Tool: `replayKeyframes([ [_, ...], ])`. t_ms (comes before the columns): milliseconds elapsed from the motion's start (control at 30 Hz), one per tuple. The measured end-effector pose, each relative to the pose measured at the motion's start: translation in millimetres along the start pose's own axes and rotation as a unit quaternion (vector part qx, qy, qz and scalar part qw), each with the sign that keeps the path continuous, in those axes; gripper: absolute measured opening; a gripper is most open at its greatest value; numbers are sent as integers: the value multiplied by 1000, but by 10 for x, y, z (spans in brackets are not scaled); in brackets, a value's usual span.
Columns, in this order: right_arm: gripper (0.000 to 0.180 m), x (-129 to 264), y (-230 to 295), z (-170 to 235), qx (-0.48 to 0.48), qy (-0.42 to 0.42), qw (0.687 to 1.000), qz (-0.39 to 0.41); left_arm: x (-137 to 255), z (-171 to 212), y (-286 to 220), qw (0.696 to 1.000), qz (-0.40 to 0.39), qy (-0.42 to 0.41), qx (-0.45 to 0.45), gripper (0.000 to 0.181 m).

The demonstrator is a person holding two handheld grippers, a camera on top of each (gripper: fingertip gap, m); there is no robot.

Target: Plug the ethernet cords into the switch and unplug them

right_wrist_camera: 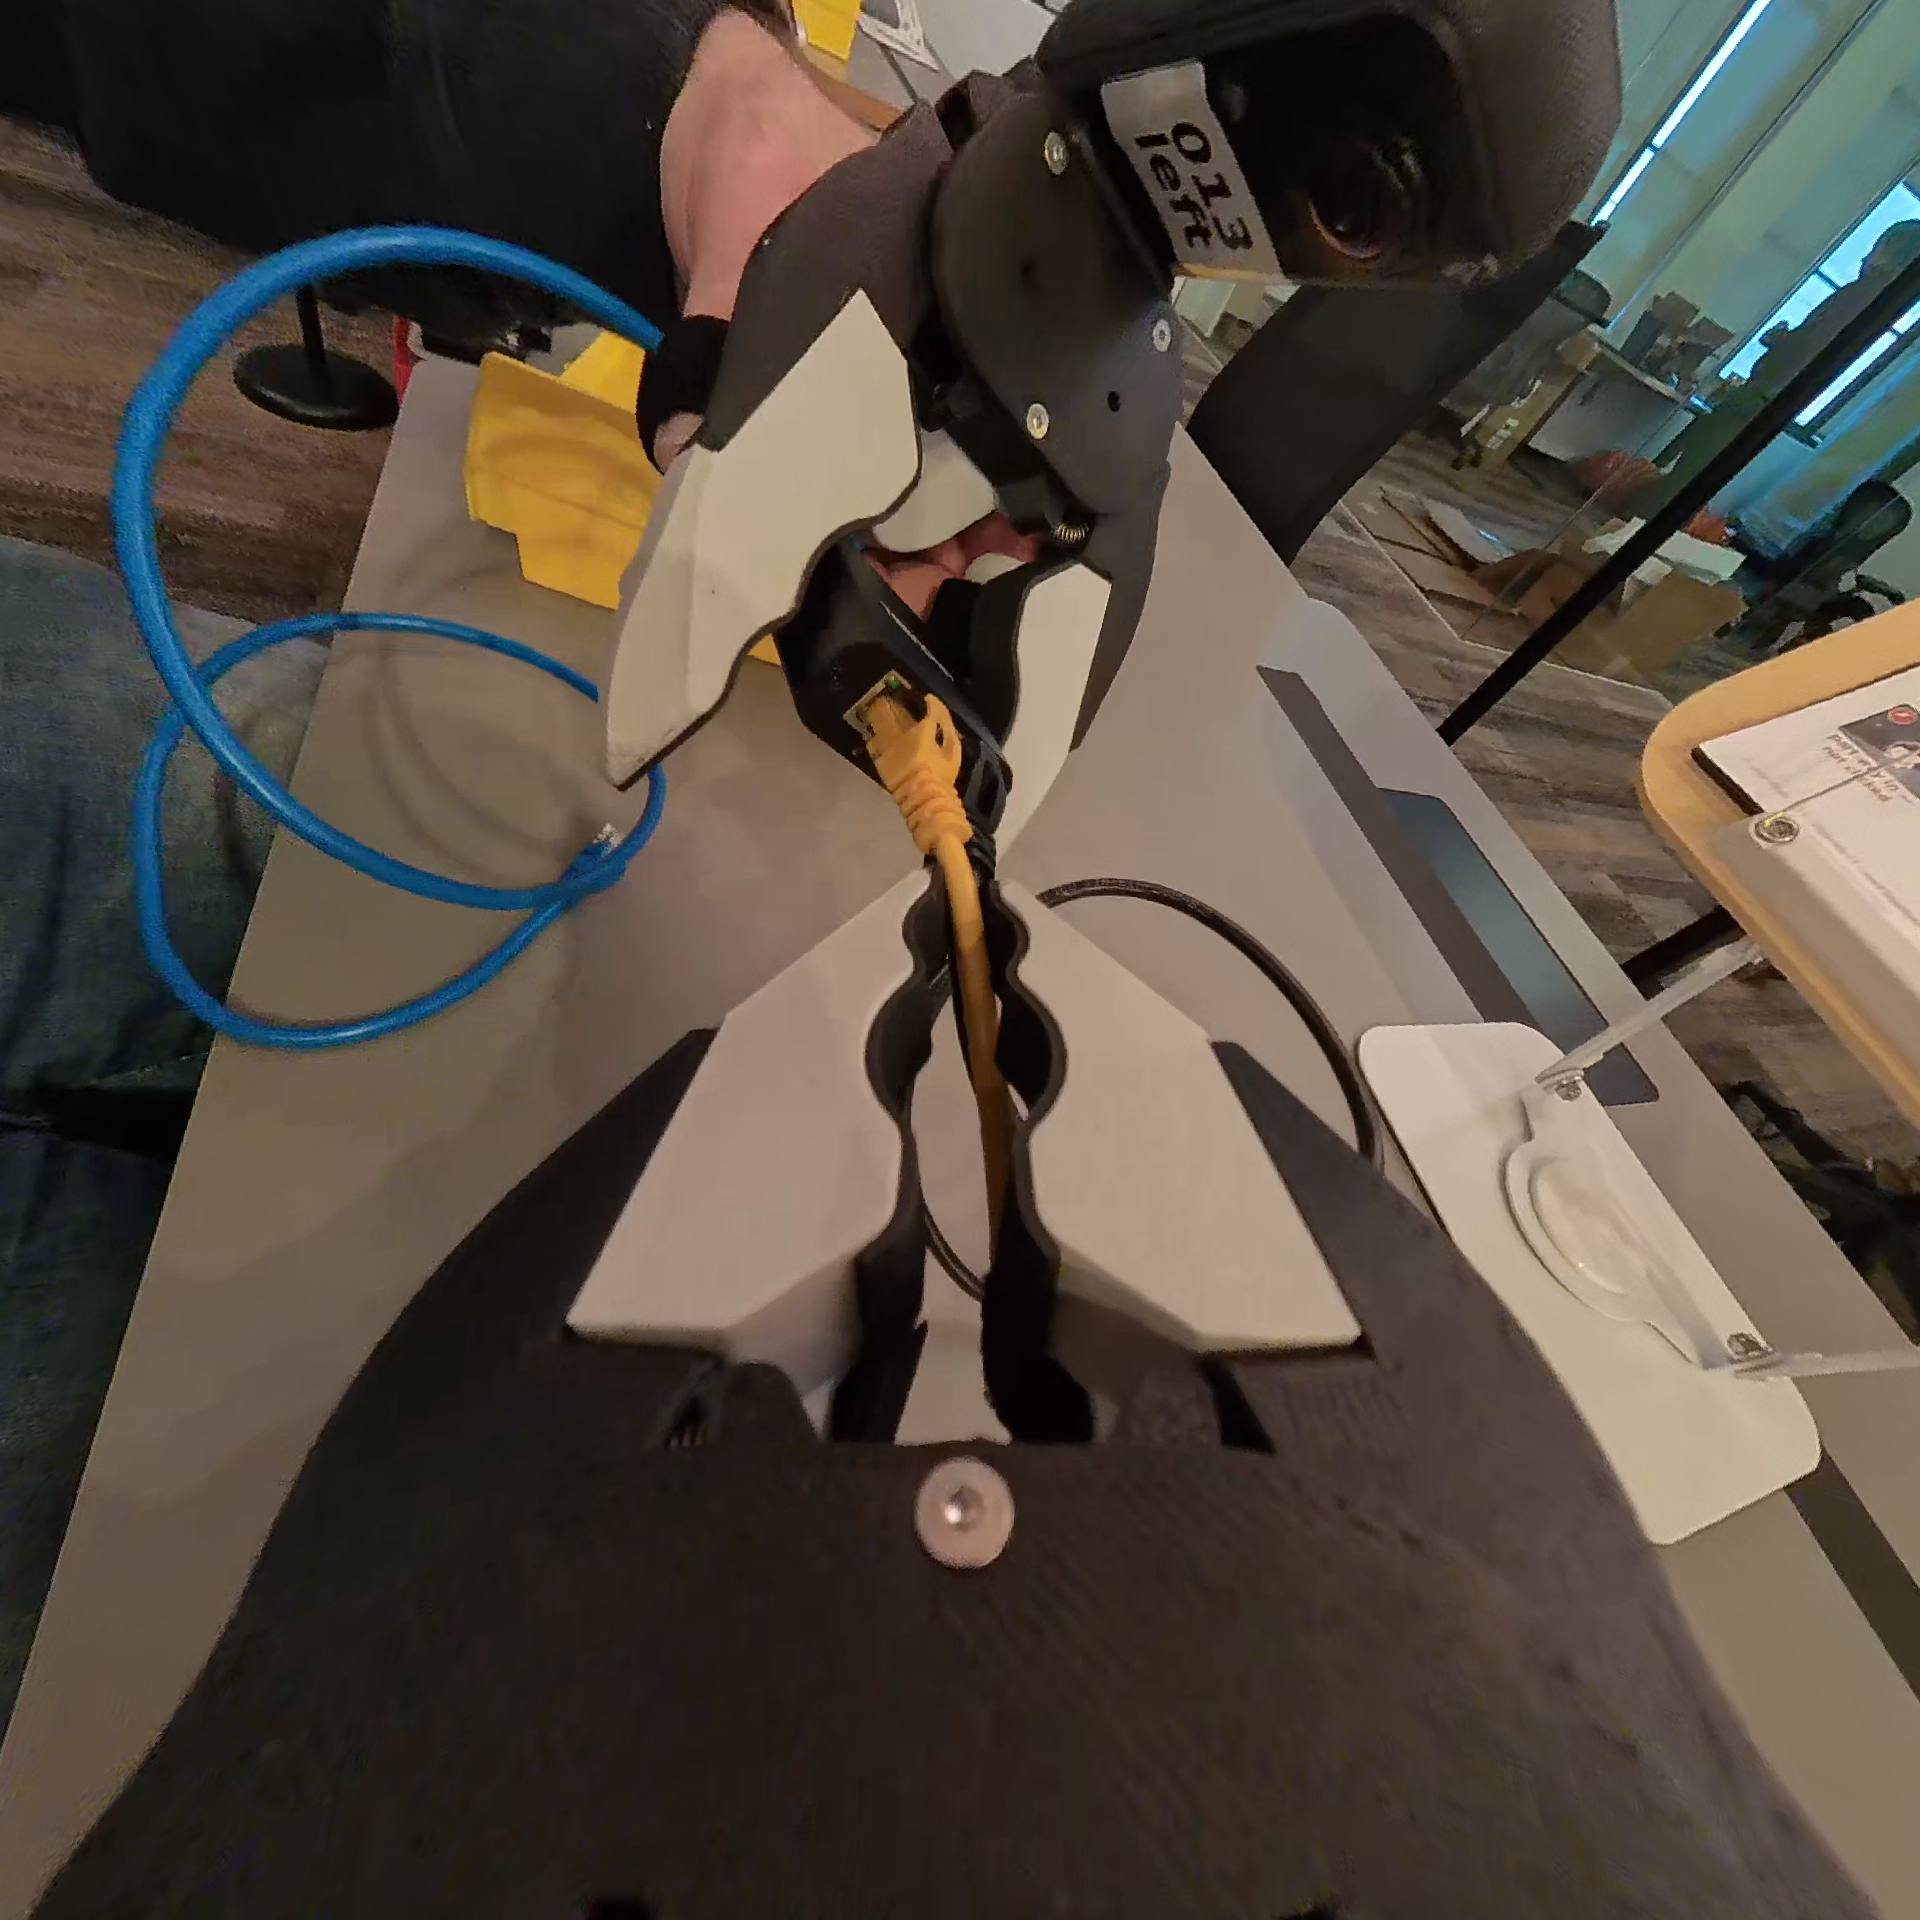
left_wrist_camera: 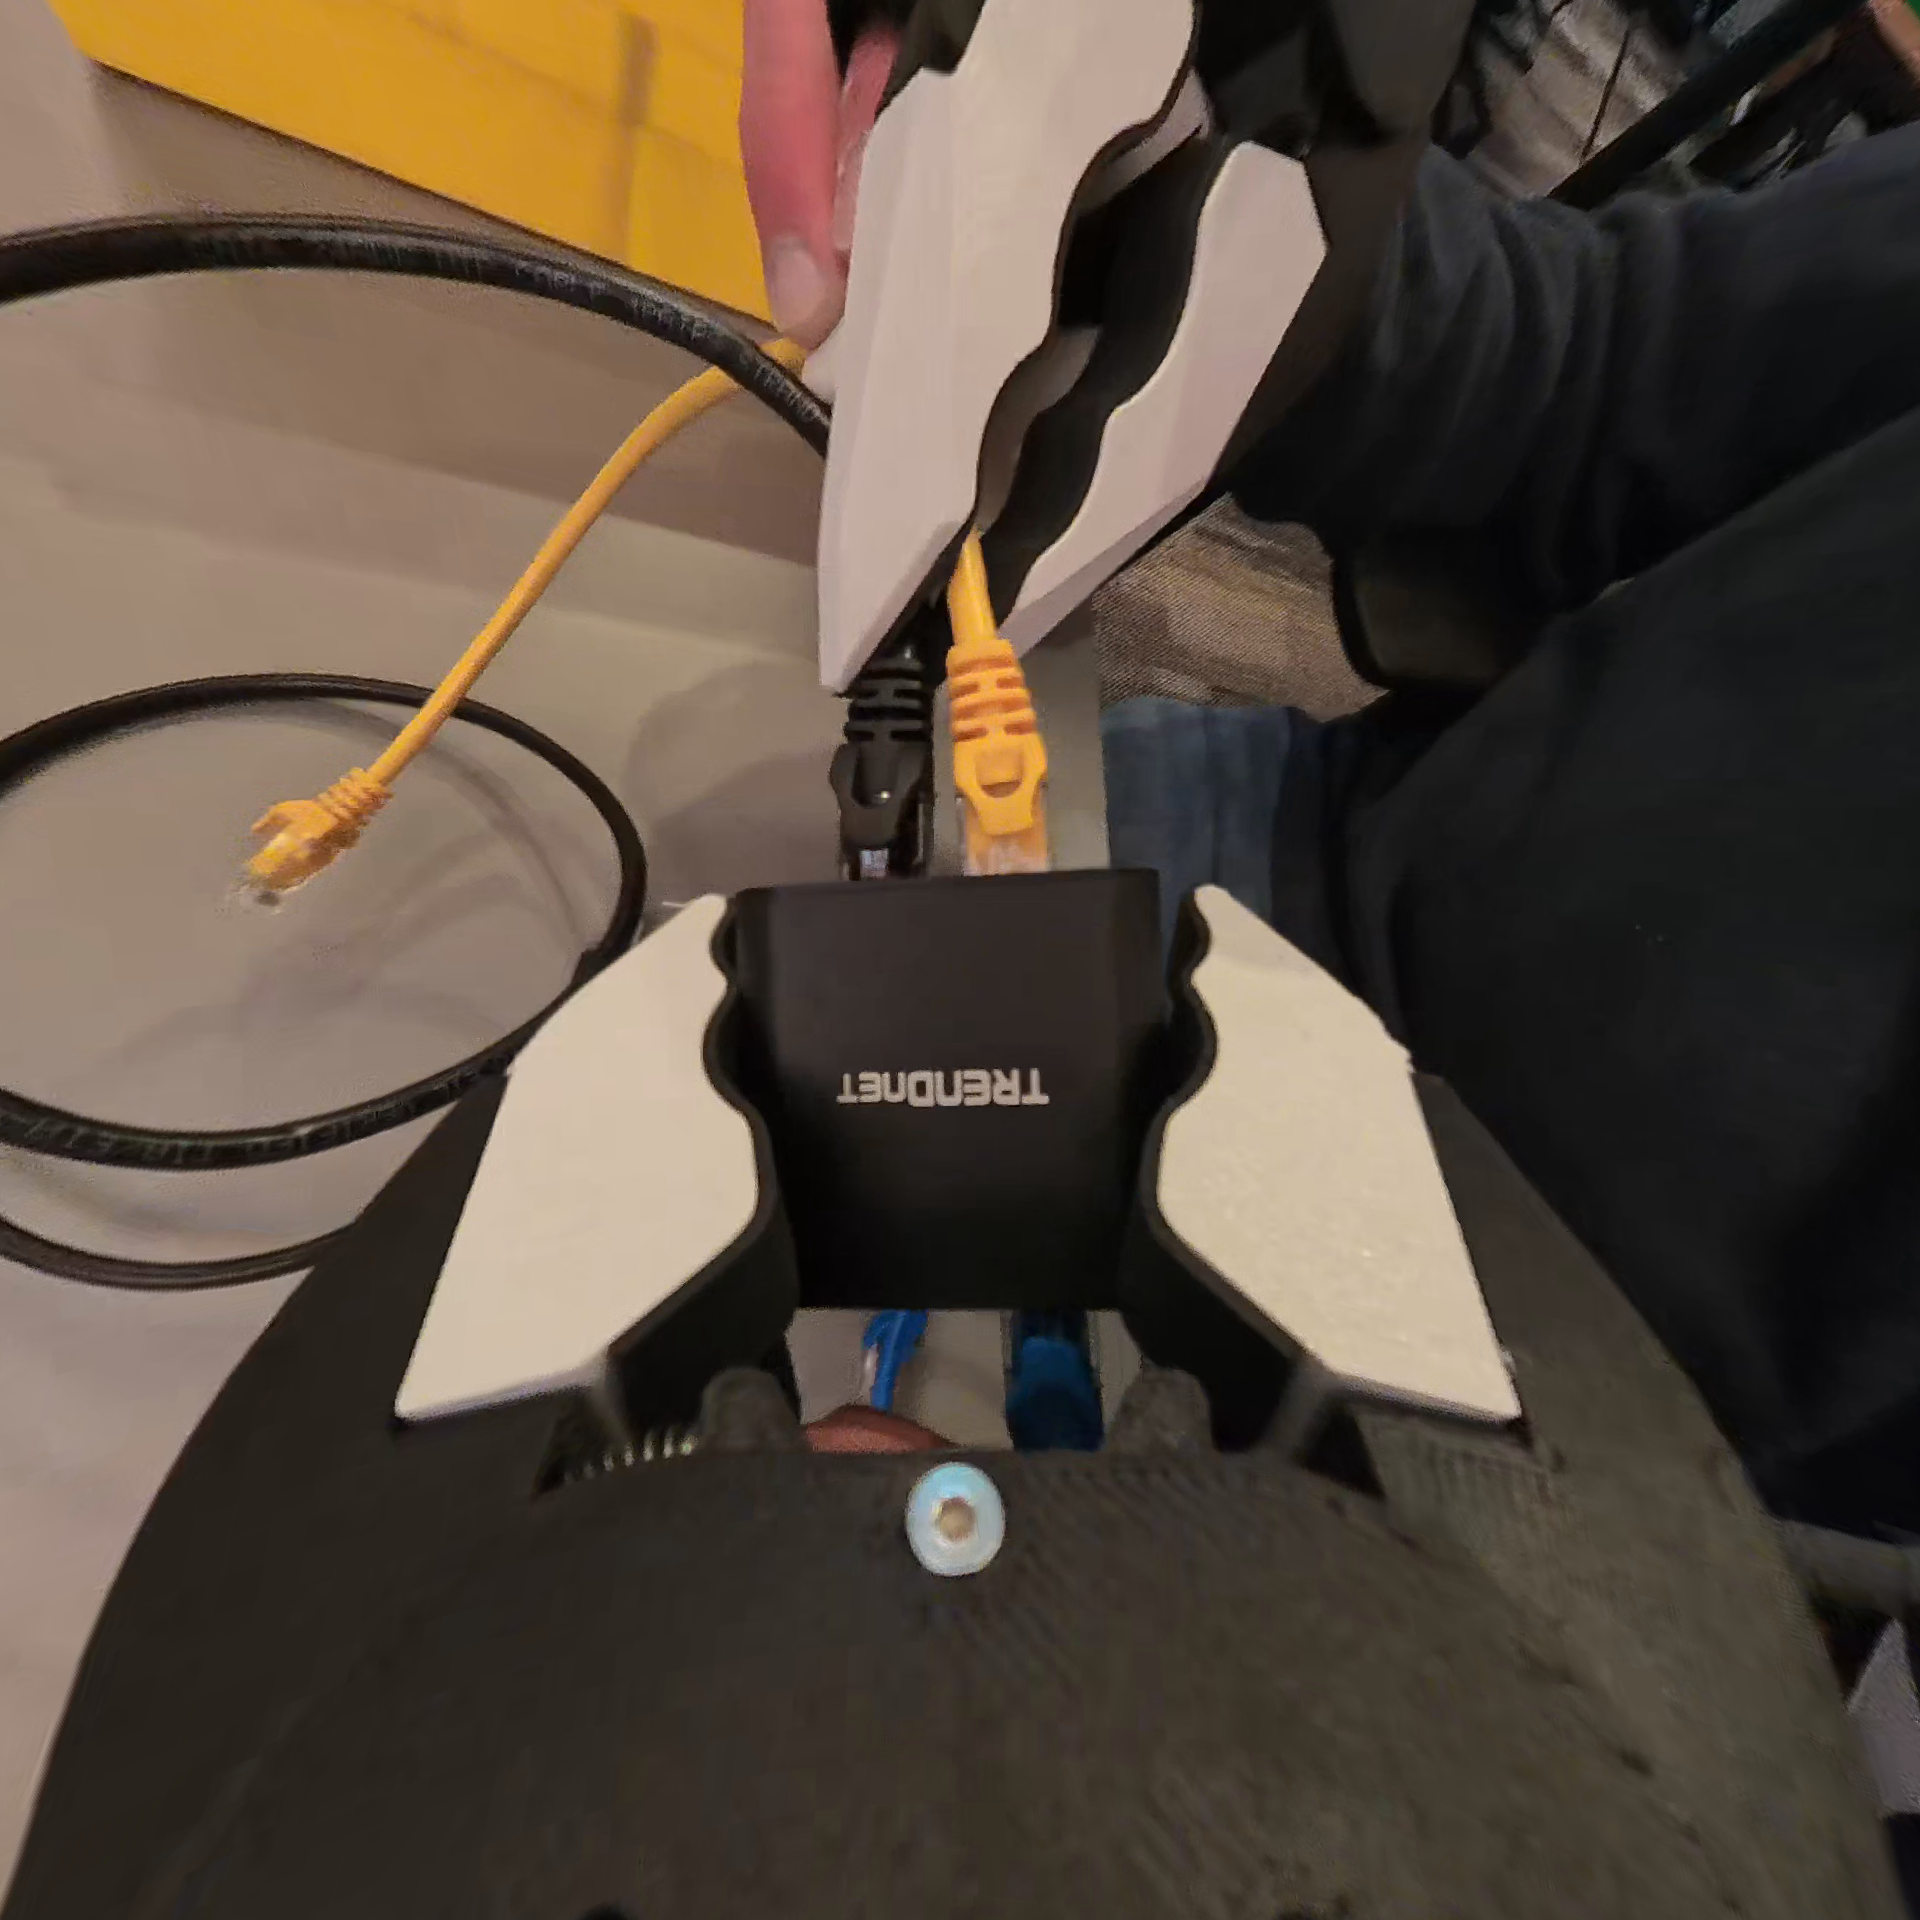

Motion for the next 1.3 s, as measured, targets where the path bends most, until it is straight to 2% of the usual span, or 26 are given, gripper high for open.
replayKeyframes([
  [300, 5, 1, -23, 46, 9, 22, 1000, 1, -19, 34, 87, 998, -39, 31, -35, 76],
  [467, 19, 46, -26, -47, -10, 18, 1000, -12, 10, 36, 120, 998, -50, 26, -28, 75],
  [600, 25, 20, 19, -57, 48, 68, 997, -9, 19, 61, 94, 998, -49, 40, -28, 75],
  [733, 21, -62, 97, -128, 110, 86, 990, -15, 21, 57, 65, 997, -44, 51, -26, 76],
  [867, 22, -120, 116, -187, 162, 92, 982, -8, 44, 54, 38, 998, -38, 54, -16, 75],
  [1133, 13, -137, 134, -274, 236, 99, 967, -8, 60, 28, -40, 999, -10, 46, -3, 76],
  [1300, 13, -125, 135, -312, 261, 96, 961, -9, 69, 1, -70, 999, 7, 40, -2, 76],
])
Point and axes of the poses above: each gripper's, where its closed fingertips meet, x back along the fingers, z out of its underside, y = z × x across the jaws, the point moved 1 cm from there along x, back along the fingers, and after that the axes turned 4 degrees about -x, right-handed, at the moved point
